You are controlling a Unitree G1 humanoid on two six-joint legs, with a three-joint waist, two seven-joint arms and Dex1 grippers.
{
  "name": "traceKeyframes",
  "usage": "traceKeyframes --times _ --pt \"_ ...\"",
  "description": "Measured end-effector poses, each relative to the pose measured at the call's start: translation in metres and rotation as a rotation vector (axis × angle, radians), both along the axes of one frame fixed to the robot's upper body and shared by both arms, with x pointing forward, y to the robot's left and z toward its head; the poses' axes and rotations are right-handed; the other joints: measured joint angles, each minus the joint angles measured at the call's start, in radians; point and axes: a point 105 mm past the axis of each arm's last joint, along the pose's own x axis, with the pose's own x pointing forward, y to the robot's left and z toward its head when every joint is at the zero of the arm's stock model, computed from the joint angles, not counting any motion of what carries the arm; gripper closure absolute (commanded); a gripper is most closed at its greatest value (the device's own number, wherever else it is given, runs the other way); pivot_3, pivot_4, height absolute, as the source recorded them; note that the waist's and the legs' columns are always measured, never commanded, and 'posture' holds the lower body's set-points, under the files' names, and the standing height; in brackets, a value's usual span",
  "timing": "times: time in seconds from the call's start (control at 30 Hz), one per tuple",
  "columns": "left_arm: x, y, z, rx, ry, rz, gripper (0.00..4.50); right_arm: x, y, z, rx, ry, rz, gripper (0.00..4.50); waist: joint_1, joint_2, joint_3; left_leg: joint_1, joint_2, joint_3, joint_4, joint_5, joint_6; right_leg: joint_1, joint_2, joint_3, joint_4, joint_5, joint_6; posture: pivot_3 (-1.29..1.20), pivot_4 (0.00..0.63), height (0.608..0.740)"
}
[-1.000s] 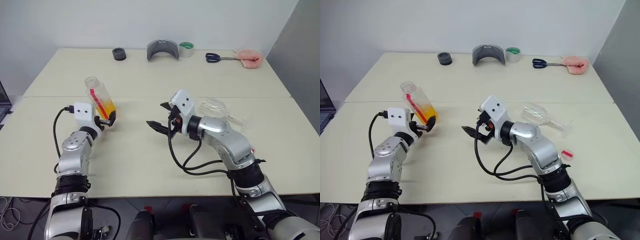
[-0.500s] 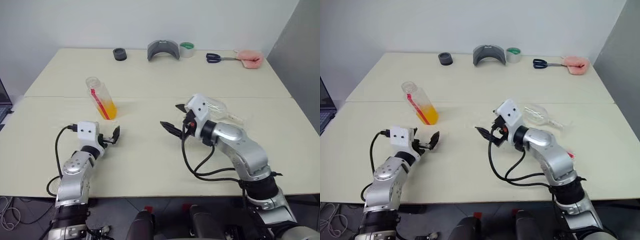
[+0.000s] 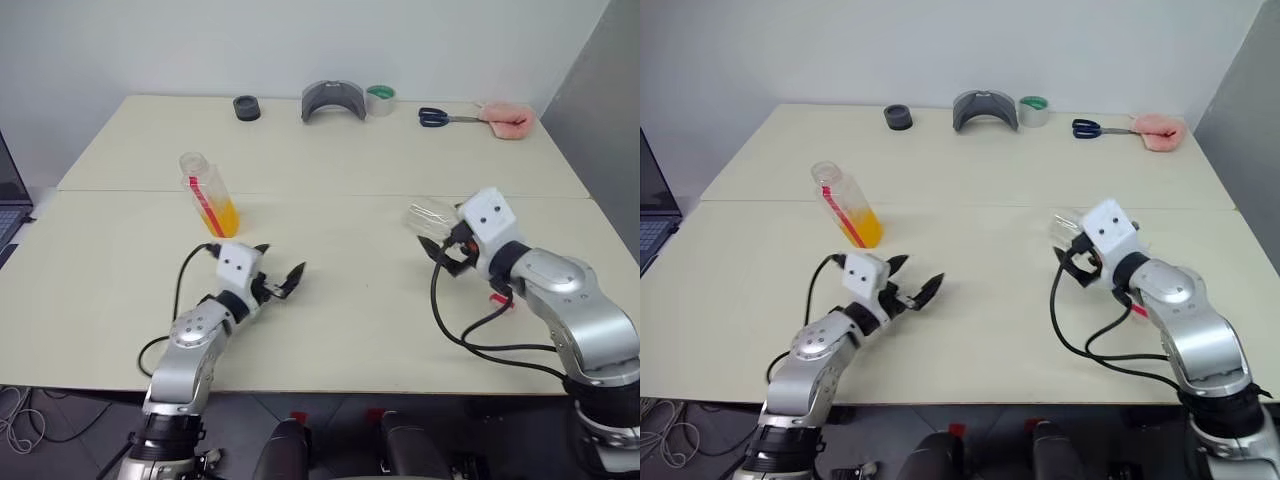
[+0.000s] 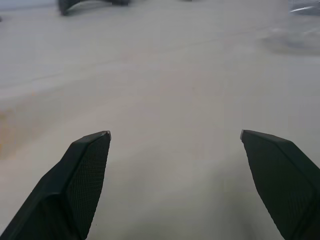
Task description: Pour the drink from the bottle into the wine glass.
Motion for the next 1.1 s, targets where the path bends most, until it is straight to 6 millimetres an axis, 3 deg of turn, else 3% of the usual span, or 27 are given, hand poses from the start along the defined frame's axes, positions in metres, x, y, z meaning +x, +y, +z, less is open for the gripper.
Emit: traceKeyframes --times 0.23,0.53,0.77,1.07,1.1 --pt "0.008 -0.03 0.026 0.026 -0.071 -0.169 0.02 0.007 -0.015 -0.02 -0.312 -0.046 -0.127 0.0 -0.005 0.0 0.0 0.001 0.001 0.0 0.0 0.0 0.0 0.0 0.002 0.0 0.0 0.0 0.0 0.0 0.15 0.74" --pt "0.01 -0.048 0.02 0.036 -0.065 -0.247 0.02 0.029 -0.036 -0.042 -0.642 -0.131 -0.28 0.0 -0.004 0.0 0.0 0.001 0.0 0.0 0.0 0.0 0.0 0.0 0.001 0.0 0.0 0.0 0.0 0.0 0.15 0.74" --pt "0.006 -0.064 0.017 0.018 -0.068 -0.297 0.02 0.046 -0.022 -0.054 -0.716 -0.179 -0.29 0.0 -0.004 0.0 0.0 0.001 0.0 0.0 0.0 0.0 -0.001 0.0 0.001 0.0 0.0 0.0 0.0 0.0 0.15 0.74" --pt "0.007 -0.072 0.021 -0.013 -0.076 -0.298 0.02 0.059 -0.024 -0.059 -0.764 -0.217 -0.345 0.0 -0.004 0.0 0.0 0.001 0.0 0.0 0.0 0.0 -0.001 0.0 0.001 0.0 0.0 0.0 0.0 0.0 0.15 0.74" --pt "0.008 -0.072 0.022 -0.013 -0.079 -0.296 0.01 0.06 -0.024 -0.059 -0.763 -0.22 -0.348 0.18 -0.004 0.0 -0.001 0.001 0.0 0.0 0.0 0.0 -0.001 0.0 0.001 0.0 0.0 0.0 0.0 0.0 0.15 0.74"
